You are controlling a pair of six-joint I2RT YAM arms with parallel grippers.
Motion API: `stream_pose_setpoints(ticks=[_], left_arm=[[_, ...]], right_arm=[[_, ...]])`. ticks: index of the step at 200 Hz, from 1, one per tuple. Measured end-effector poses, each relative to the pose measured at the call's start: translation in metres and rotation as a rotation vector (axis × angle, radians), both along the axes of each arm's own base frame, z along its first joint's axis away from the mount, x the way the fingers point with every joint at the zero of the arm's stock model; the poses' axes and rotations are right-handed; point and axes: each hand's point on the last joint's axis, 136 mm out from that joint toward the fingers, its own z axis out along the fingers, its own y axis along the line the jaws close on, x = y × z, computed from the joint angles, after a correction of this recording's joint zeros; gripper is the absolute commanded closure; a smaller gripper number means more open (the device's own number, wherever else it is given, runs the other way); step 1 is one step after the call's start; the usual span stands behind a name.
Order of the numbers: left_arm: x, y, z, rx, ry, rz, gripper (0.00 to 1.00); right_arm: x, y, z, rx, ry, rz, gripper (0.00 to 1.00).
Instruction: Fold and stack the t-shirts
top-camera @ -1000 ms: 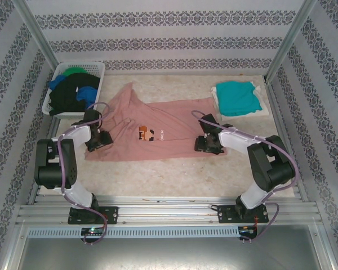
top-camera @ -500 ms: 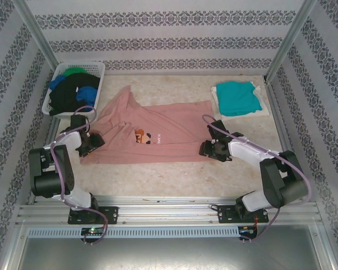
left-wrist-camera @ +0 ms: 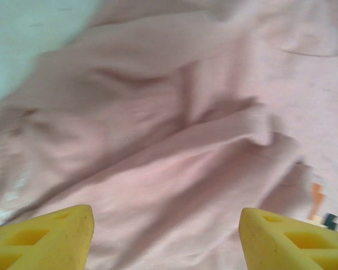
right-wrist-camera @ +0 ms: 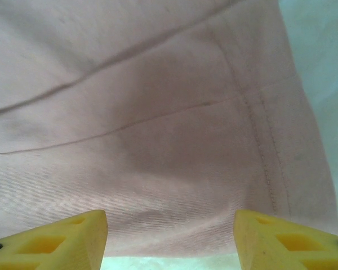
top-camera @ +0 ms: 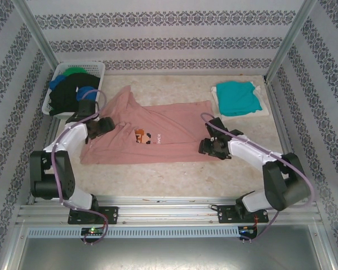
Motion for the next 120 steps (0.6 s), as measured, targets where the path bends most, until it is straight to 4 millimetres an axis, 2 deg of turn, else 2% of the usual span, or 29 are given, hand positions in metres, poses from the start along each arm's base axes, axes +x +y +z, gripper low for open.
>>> stream_pose_setpoints(ticks=[13,22,34,47,69,91,120], left_arm=[[0.012,-0.02,-0.01,-0.025,0.009,-0.046,0.31],[0.019,-0.03,-0.026,-0.045,0.037,-0.07,0.31],[0.024,-0.036,-0.048,-0.056,0.084,-0.08,0.31],[0.026,-0.033,-0.071,-0.04,0.138,-0.072,0.31],[0.051,-0.03,-0.057,-0.037,0.085,-0.064,0.31],[0.057,-0.025,-0.065,-0.029,0.099,-0.052,0.3],[0.068,-0.026,-0.057,-0.034,0.074,-0.054,0.29]], right_arm=[[-0.002,-0.004,-0.007,-0.006,0.023,-0.019,0.37],[-0.002,-0.009,-0.009,-0.008,0.031,-0.045,0.37],[-0.001,-0.017,-0.01,-0.01,0.035,-0.076,0.36],[0.0,-0.023,-0.011,-0.014,0.038,-0.101,0.36],[-0.002,-0.031,-0.011,-0.023,0.038,-0.124,0.36],[-0.003,-0.032,-0.002,-0.018,0.017,-0.129,0.36],[0.003,-0.023,0.017,-0.015,-0.042,-0.1,0.35]])
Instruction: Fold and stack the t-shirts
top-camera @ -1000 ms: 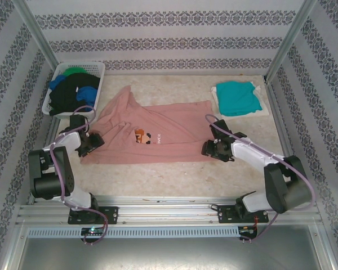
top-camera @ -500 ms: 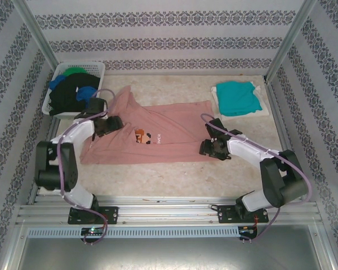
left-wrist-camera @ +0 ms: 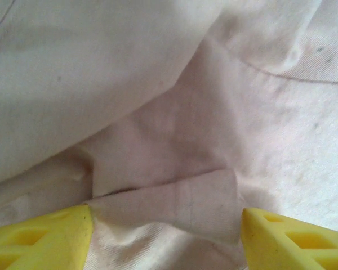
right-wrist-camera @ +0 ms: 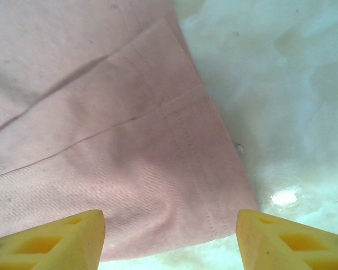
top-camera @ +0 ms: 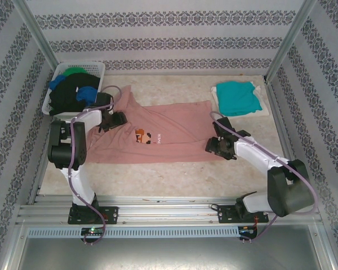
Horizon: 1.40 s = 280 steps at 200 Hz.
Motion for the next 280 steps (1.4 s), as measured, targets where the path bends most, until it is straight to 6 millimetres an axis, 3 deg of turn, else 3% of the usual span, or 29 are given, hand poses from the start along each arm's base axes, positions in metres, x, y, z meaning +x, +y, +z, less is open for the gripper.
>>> stream_pose_setpoints(ticks=[28,45,56,61,96,122,160,224,258,280], left_arm=[[0.015,-0.011,0.008,-0.013,-0.022,-0.029,0.23],[0.032,-0.018,0.024,-0.004,-0.069,-0.058,0.16],[0.043,-0.02,0.037,0.003,-0.106,-0.067,0.05],[0.048,-0.021,0.043,0.005,-0.124,-0.07,0.0],[0.081,-0.019,0.083,0.036,-0.248,-0.074,0.0],[0.11,-0.018,0.096,0.05,-0.307,-0.078,0.0],[0.157,-0.022,0.079,0.073,-0.333,-0.104,0.01],[0.204,-0.027,0.023,0.144,-0.27,-0.12,0.1],[0.215,-0.023,0.006,0.168,-0.255,-0.108,0.24],[0.217,-0.022,0.007,0.171,-0.256,-0.106,0.38]], right_arm=[[0.033,0.035,0.03,0.016,-0.079,0.088,0.35],[0.062,0.054,0.046,0.018,-0.12,0.132,0.35],[0.08,0.061,0.052,0.009,-0.143,0.15,0.34],[0.087,0.062,0.054,0.004,-0.15,0.154,0.34],[0.136,0.067,0.057,-0.032,-0.173,0.191,0.31],[0.182,0.059,0.055,-0.054,-0.183,0.181,0.32],[0.237,0.044,0.04,-0.099,-0.174,0.177,0.32],[0.278,0.011,0.003,-0.158,-0.106,0.17,0.36],[0.292,0.007,-0.008,-0.154,-0.089,0.177,0.37],[0.301,0.009,-0.015,-0.156,-0.083,0.181,0.38]])
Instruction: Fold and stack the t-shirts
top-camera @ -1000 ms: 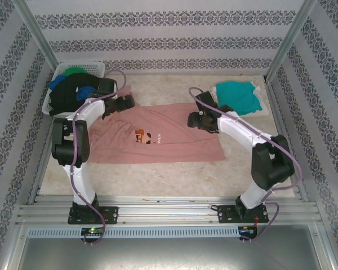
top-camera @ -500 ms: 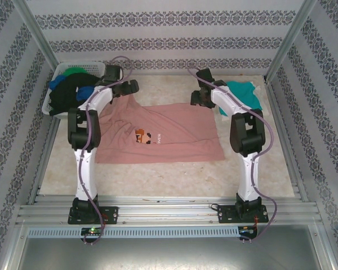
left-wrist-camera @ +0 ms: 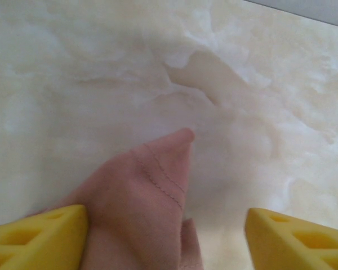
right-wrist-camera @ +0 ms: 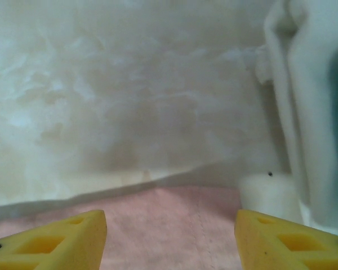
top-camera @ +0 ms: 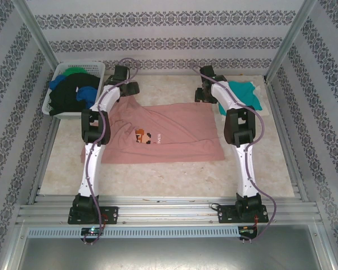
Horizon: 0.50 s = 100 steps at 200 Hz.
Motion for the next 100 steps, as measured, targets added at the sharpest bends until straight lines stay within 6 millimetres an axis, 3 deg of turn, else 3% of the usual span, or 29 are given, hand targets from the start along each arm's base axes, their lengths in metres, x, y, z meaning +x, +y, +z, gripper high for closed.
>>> stream_pose_setpoints(ticks=[27,57,84,100], left_arm=[[-0.003,-0.001,-0.002,-0.007,0.017,-0.015,0.67],[-0.008,-0.005,-0.001,-0.014,0.032,-0.063,0.85],[-0.015,-0.011,0.027,-0.02,0.011,-0.119,0.95],[-0.024,-0.013,0.057,-0.014,-0.018,-0.15,0.98]], right_arm=[[0.001,0.002,-0.01,-0.001,0.028,0.01,0.45],[-0.006,0.002,-0.013,0.003,0.059,0.015,0.66],[-0.009,0.002,-0.014,-0.004,0.072,0.024,0.94],[-0.01,0.001,-0.013,-0.011,0.072,0.032,1.0]])
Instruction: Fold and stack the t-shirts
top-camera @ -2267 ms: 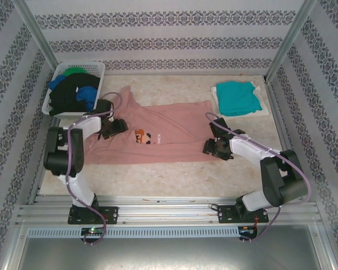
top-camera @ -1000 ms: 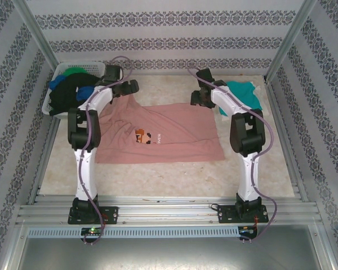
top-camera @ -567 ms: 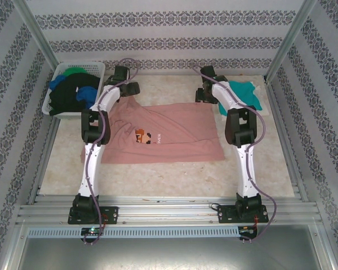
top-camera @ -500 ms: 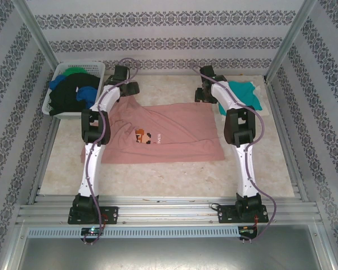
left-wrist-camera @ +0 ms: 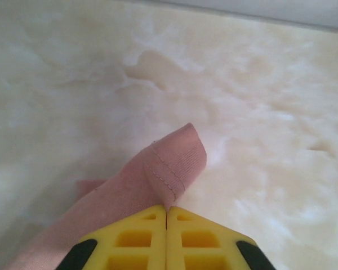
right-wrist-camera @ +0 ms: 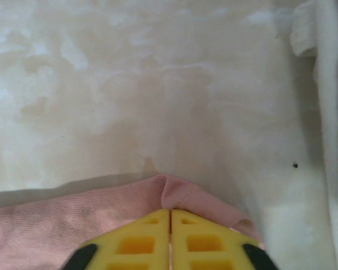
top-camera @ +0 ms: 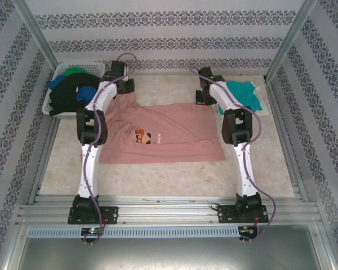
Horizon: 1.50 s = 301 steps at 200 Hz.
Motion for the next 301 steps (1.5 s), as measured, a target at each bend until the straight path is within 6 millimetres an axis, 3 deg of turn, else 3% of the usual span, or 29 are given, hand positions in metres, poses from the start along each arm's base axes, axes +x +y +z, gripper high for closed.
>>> stream_pose_setpoints(ticks=[33,61,91,124,169,197,221,273,301], left_arm=[[-0.029,0.003,0.07,0.015,-0.084,-0.037,1.0],[-0.048,0.014,0.098,0.017,-0.13,-0.042,1.0],[-0.082,0.018,0.082,-0.002,-0.095,-0.052,1.0],[-0.141,0.013,0.062,-0.036,-0.052,-0.067,1.0],[-0.199,0.019,0.078,-0.037,-0.119,-0.034,1.0],[-0.222,0.033,0.075,0.013,-0.141,0.026,1.0],[-0.237,0.047,0.056,0.04,-0.105,0.099,1.0],[-0.262,0.071,0.011,0.076,0.0,0.226,1.0],[-0.264,0.081,0.008,0.07,0.011,0.271,1.0]], right_arm=[[-0.009,-0.002,0.009,-0.003,0.005,0.006,1.0],[-0.017,-0.002,0.026,0.009,-0.011,0.01,1.0],[-0.027,-0.002,0.049,0.023,-0.042,0.014,1.0],[-0.055,-0.002,0.065,0.029,-0.061,0.022,1.0],[-0.088,-0.006,0.062,0.035,-0.062,0.026,1.0],[-0.108,-0.007,0.056,0.056,-0.065,0.032,1.0],[-0.126,-0.01,0.046,0.081,-0.046,0.033,1.0],[-0.143,-0.026,0.023,0.11,-0.006,0.001,1.0],[-0.14,-0.027,0.028,0.146,-0.014,-0.014,1.0]])
